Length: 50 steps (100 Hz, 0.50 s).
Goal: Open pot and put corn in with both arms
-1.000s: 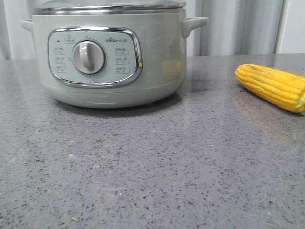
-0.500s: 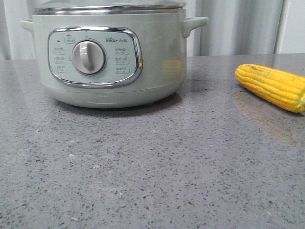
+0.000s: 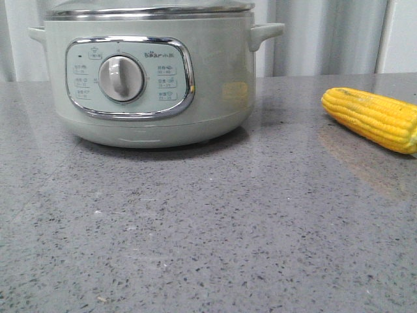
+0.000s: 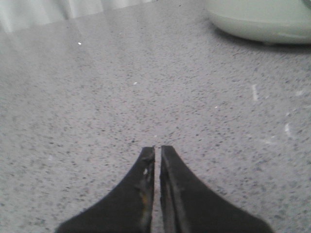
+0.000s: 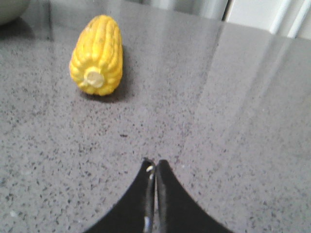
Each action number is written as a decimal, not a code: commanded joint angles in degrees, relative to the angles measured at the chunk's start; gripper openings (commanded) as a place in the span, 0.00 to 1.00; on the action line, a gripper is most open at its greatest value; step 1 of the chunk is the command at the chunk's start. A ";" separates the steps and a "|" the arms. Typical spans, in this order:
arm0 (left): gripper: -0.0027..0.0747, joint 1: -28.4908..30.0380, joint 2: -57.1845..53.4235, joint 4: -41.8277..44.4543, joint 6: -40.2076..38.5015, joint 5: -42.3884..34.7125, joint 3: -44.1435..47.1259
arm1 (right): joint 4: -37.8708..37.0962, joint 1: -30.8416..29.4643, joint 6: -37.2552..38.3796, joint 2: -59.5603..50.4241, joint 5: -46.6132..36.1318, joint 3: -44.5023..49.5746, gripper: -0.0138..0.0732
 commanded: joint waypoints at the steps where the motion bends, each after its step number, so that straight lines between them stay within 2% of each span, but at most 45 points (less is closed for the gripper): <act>1: 0.01 0.05 -1.88 4.21 -0.51 -2.51 0.42 | -1.17 -0.24 0.00 -1.20 -6.68 1.12 0.08; 50: 0.01 0.05 -1.88 5.10 -0.51 -2.63 0.42 | -1.07 -0.24 0.00 -1.20 -16.70 1.12 0.08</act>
